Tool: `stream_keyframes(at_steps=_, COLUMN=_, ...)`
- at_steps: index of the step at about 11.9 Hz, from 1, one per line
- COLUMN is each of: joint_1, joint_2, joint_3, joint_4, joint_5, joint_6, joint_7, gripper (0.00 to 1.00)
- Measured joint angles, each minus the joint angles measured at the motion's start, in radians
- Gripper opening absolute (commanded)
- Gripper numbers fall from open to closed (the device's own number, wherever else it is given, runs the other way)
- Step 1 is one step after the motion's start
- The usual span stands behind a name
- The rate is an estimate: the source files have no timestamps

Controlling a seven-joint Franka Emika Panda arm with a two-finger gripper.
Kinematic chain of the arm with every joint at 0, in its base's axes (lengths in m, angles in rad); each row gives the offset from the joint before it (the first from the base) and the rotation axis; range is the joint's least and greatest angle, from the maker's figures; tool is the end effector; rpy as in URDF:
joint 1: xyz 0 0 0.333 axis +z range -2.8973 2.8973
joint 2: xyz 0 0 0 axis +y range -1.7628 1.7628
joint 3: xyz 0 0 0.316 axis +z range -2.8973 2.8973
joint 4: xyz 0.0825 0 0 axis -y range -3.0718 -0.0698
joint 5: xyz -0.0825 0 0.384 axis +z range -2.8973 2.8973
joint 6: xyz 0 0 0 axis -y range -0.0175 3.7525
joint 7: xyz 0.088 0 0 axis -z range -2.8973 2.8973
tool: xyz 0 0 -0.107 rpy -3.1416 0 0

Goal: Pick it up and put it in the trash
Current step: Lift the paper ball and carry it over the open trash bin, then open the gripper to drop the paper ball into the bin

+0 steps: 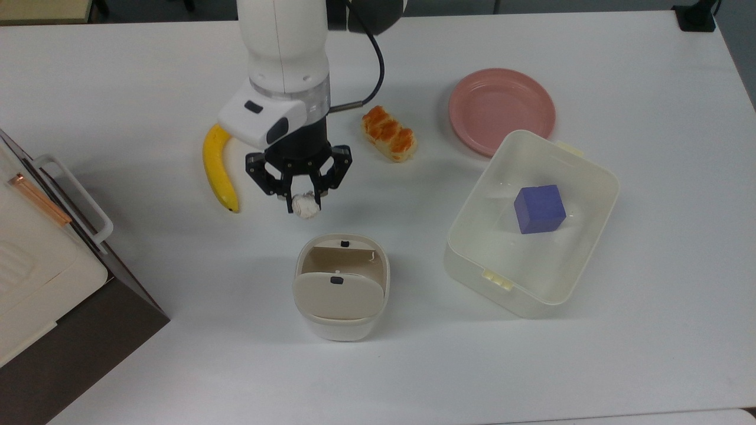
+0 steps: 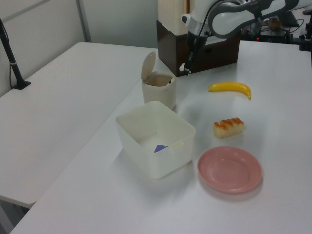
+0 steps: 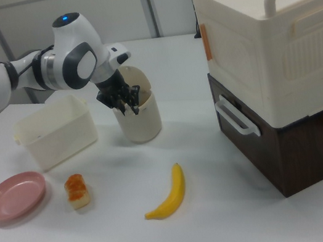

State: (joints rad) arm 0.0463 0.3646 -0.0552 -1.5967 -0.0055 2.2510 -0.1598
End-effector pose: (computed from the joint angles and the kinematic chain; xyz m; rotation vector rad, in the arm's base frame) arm 0.6911 -0.0015 0.4519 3.0520 0.2450 0.4428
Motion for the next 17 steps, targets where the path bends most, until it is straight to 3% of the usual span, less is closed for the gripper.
stream_keyframes(at_steps=5, joint_1=0.002, joint_2=0.108, joint_3=0.003, joint_4=0.18, joint_5=0.0, joint_6=0.0, joint_7=0.016, gripper=0.36)
stream_keyframes(at_steps=13, joint_1=0.055, joint_2=0.194, joint_3=0.009, joint_4=0.204, joint_5=-0.001, joint_6=0.102, joint_7=0.017, gripper=0.37)
stream_keyframes(at_steps=14, joint_1=0.056, joint_2=0.194, joint_3=0.009, joint_4=0.206, joint_5=-0.001, joint_6=0.102, joint_7=0.017, gripper=0.76)
stream_keyframes(at_steps=15, joint_1=0.055, joint_2=0.194, joint_3=0.009, joint_4=0.207, joint_5=-0.001, joint_6=0.102, joint_7=0.017, gripper=1.0)
stream_keyframes(at_steps=17, joint_1=0.055, joint_2=0.194, joint_3=0.009, joint_4=0.21, joint_5=-0.001, joint_6=0.102, joint_7=0.031, gripper=1.0)
